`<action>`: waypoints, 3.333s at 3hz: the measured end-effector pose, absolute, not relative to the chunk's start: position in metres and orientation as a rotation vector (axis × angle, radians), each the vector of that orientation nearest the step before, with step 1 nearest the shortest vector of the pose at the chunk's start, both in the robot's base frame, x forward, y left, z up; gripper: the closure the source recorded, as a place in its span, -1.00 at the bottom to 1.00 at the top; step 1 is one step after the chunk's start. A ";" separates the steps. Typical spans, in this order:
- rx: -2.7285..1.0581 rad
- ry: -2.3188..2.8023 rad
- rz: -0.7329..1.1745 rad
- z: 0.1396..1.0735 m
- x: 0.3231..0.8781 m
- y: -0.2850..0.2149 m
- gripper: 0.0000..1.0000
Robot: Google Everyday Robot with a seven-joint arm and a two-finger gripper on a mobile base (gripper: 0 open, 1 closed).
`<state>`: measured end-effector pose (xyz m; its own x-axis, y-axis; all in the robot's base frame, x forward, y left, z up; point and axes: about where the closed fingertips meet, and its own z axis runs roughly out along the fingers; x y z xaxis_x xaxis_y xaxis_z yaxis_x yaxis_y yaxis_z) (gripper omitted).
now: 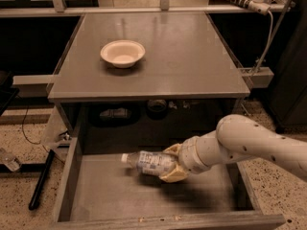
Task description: Place blue plastic bottle into top drawer
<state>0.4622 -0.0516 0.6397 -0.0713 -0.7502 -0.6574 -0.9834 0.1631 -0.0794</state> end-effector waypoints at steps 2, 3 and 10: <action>-1.647 1.767 0.405 0.746 0.455 -0.082 1.00; -1.617 1.749 0.300 0.806 0.461 -0.110 1.00; -1.495 1.518 0.190 0.943 0.651 -0.111 1.00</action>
Offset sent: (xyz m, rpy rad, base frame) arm -0.0130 -0.0639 0.1807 -0.0072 -0.2521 -0.0159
